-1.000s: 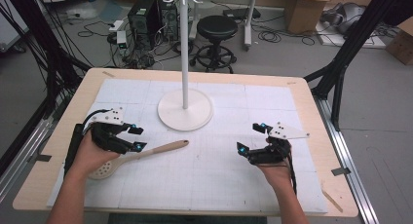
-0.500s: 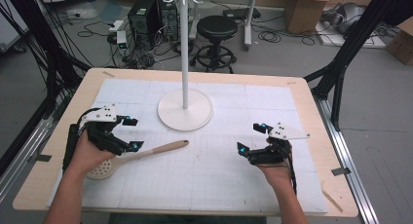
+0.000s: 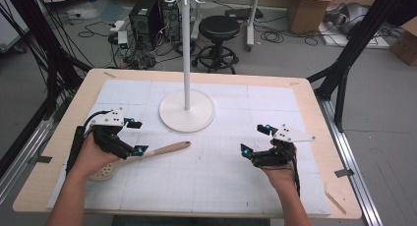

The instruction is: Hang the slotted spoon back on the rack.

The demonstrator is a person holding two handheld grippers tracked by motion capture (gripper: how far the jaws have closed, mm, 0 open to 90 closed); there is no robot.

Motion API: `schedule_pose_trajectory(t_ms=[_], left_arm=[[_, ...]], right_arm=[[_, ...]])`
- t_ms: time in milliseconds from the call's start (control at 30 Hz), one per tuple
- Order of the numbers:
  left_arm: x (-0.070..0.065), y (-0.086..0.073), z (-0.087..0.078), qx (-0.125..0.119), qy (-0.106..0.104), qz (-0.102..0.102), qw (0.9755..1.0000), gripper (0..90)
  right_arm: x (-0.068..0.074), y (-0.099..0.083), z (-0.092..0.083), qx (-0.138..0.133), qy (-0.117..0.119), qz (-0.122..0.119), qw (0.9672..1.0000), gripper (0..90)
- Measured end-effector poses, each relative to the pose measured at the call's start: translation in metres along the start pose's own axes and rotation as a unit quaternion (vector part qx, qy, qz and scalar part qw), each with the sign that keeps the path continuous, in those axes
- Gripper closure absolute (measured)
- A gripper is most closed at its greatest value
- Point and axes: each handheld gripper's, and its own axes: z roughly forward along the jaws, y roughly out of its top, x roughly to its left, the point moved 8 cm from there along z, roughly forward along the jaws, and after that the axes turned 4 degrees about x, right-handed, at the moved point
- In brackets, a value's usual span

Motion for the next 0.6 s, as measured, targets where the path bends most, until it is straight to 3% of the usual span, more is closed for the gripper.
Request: schedule_pose_trajectory(t_ms=[67, 167, 233, 300, 433, 533, 600], left_arm=[[-0.001, -0.002, 0.006, 0.014, 0.001, 0.004, 0.9999, 10.0], [-0.002, -0.011, 0.020, 0.057, 0.001, 0.005, 0.9984, 11.6], [-0.004, -0.018, 0.030, 0.090, -0.009, 0.013, 0.9959, 20.5], [-0.007, -0.023, 0.040, 0.113, -0.023, 0.015, 0.9932, 23.5], [-0.007, -0.033, 0.053, 0.157, -0.027, 0.010, 0.9872, 32.6], [-0.005, -0.038, 0.058, 0.178, -0.025, 0.004, 0.9836, 37.5], [-0.003, -0.038, 0.060, 0.183, -0.019, 0.001, 0.9830, 44.6]], right_arm=[[0.000, -0.001, 0.002, 0.005, -0.001, -0.003, 1.0000, 3.2], [0.000, -0.002, 0.004, 0.009, 0.000, -0.007, 0.9999, 3.2], [0.000, -0.001, 0.004, 0.008, 0.002, -0.009, 0.9999, 3.2], [0.000, -0.001, 0.004, 0.008, 0.002, -0.009, 0.9999, 3.2], [0.000, -0.001, 0.005, 0.008, 0.004, -0.010, 0.9999, 3.2], [0.000, -0.001, 0.006, 0.007, 0.006, -0.009, 0.9999, 3.2], [0.000, -0.002, 0.007, 0.011, 0.005, -0.009, 0.9999, 3.2]])
